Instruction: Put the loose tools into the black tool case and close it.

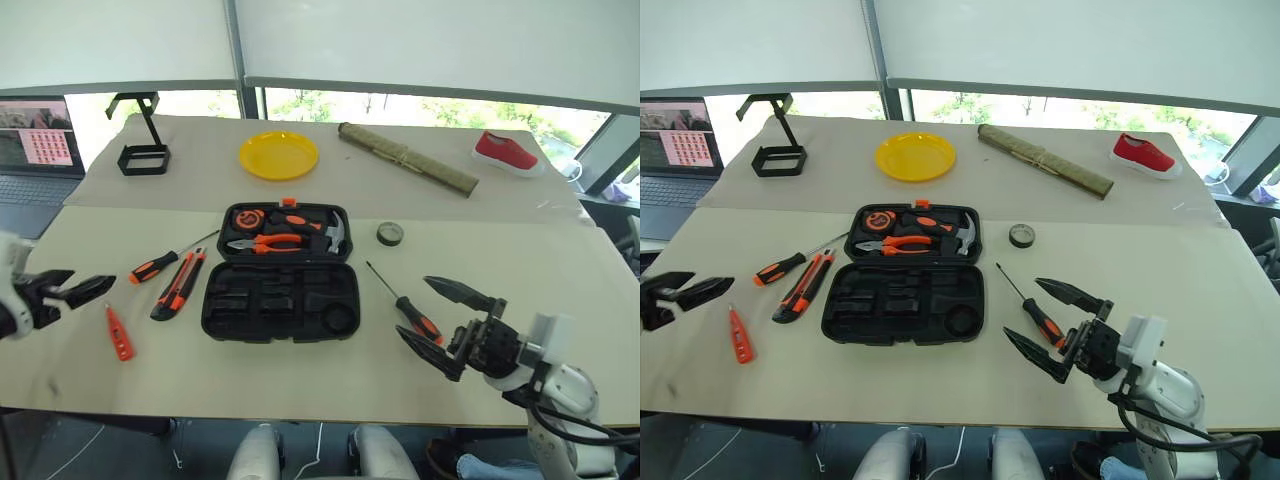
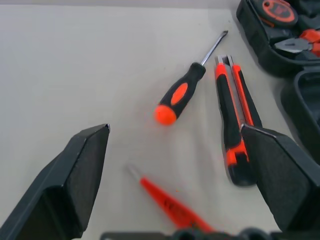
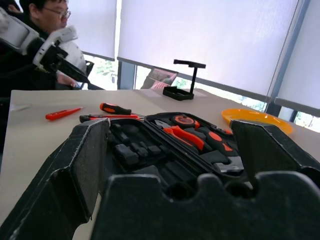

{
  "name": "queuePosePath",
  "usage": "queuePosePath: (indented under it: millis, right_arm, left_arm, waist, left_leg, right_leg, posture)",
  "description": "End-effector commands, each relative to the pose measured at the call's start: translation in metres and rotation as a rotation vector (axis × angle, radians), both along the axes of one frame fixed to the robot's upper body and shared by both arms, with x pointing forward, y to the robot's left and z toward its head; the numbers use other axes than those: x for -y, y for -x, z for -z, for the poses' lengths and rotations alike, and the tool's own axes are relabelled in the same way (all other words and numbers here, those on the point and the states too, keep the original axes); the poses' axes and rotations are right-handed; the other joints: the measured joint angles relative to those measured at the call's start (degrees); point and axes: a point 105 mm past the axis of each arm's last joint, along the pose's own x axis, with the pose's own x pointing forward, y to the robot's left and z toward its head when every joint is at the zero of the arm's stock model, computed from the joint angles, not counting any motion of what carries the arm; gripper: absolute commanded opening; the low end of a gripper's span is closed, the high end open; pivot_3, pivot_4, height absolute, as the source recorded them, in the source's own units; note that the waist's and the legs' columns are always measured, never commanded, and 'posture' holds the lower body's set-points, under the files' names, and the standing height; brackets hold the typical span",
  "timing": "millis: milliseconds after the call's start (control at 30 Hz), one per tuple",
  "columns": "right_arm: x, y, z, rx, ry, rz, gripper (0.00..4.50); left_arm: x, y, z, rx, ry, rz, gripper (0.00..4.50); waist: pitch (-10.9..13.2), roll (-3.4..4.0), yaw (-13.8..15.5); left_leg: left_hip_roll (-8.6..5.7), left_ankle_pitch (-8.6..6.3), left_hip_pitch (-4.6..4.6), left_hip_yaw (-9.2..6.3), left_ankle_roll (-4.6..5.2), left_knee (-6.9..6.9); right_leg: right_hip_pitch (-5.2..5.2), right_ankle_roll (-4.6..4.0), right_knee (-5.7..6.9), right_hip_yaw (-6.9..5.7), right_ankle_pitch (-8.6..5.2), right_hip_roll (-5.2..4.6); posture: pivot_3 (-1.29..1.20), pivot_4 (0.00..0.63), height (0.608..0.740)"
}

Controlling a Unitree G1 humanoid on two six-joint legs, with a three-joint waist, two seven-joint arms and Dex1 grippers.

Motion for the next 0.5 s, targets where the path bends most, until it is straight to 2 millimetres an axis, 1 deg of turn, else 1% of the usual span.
queuePosePath:
  millis: [33, 133, 233, 300, 333, 367, 433, 500]
  right_arm:
    - [-0.004, 0.002, -0.013, 0.054, -0.003, 0.019, 4.47]
    - [-0.004, 0.001, -0.015, 0.066, -0.001, 0.044, 4.47]
    - [-0.004, 0.003, -0.017, 0.072, 0.005, 0.066, 4.47]
    - [-0.003, 0.005, -0.018, 0.076, 0.01, 0.083, 4.5]
    - [-0.003, 0.005, -0.018, 0.076, 0.009, 0.091, 4.5]
    - [-0.002, 0.005, -0.018, 0.075, 0.008, 0.097, 4.5]
    - [-0.003, 0.006, -0.018, 0.075, 0.01, 0.101, 4.5]
    - [-0.002, 0.007, -0.018, 0.073, 0.014, 0.107, 4.5]
  left_arm:
    - [-0.003, -0.028, 0.015, -0.063, -0.099, 0.042, 4.5]
    - [0.007, -0.048, 0.022, -0.083, -0.107, 0.099, 4.5]
    - [0.017, -0.062, 0.029, -0.108, -0.11, 0.145, 4.5]
    - [0.022, -0.068, 0.033, -0.124, -0.111, 0.162, 3.98]
    - [0.024, -0.07, 0.034, -0.125, -0.107, 0.169, 3.84]
    - [0.025, -0.071, 0.035, -0.127, -0.1, 0.175, 3.4]
    - [0.024, -0.071, 0.037, -0.131, -0.101, 0.179, 2.8]
    - [0.019, -0.073, 0.033, -0.086, -0.111, 0.162, 2.0]
  waist:
    - [-0.01, -0.03, -0.03]
    - [-0.01, -0.06, -0.11]
    - [-0.01, -0.07, -0.02]
    - [-0.01, -0.08, 0.02]
    - [-0.01, -0.08, -0.01]
    - [-0.01, -0.08, -0.02]
    - [-0.01, -0.09, -0.05]
    - [-0.01, -0.09, -0.05]
  left_leg:
    - [0.12, 0.0, -0.09, -0.03, 0.0, 0.0]
    - [0.14, -0.01, -0.21, 0.01, -0.02, 0.02]
    - [0.13, -0.01, -0.4, 0.03, -0.02, 0.09]
    - [0.14, -0.01, -0.56, 0.01, -0.02, 0.18]
    - [0.14, -0.01, -0.73, 0.01, -0.02, 0.24]
    - [0.15, -0.01, -0.94, -0.01, -0.01, 0.39]
    - [0.15, -0.02, -1.07, -0.03, -0.01, 0.55]
    - [0.14, -0.02, -1.04, -0.02, -0.01, 0.55]
  right_leg:
    - [-0.06, -0.06, -0.04, 0.02, 0.03, 0.18]
    - [-0.22, -0.06, -0.02, 0.07, 0.03, 0.21]
    - [-0.36, -0.07, 0.0, 0.11, 0.04, 0.21]
    - [-0.49, -0.06, 0.02, 0.09, 0.04, 0.21]
    - [-0.65, -0.06, 0.07, 0.09, 0.04, 0.21]
    - [-0.83, -0.06, 0.18, 0.09, 0.04, 0.22]
    - [-0.94, -0.05, 0.38, 0.09, 0.03, 0.22]
    - [-0.94, -0.04, 0.4, 0.1, 0.03, 0.2]
  posture:
    - [0.0, 0.15, 0.74]
    - [0.0, 0.15, 0.74]
    - [0.0, 0.15, 0.74]
    - [0.0, 0.15, 0.74]
    - [0.0, 0.15, 0.74]
    - [0.0, 0.15, 0.74]
    - [0.0, 0.15, 0.74]
    - [0.0, 0.15, 0.74]
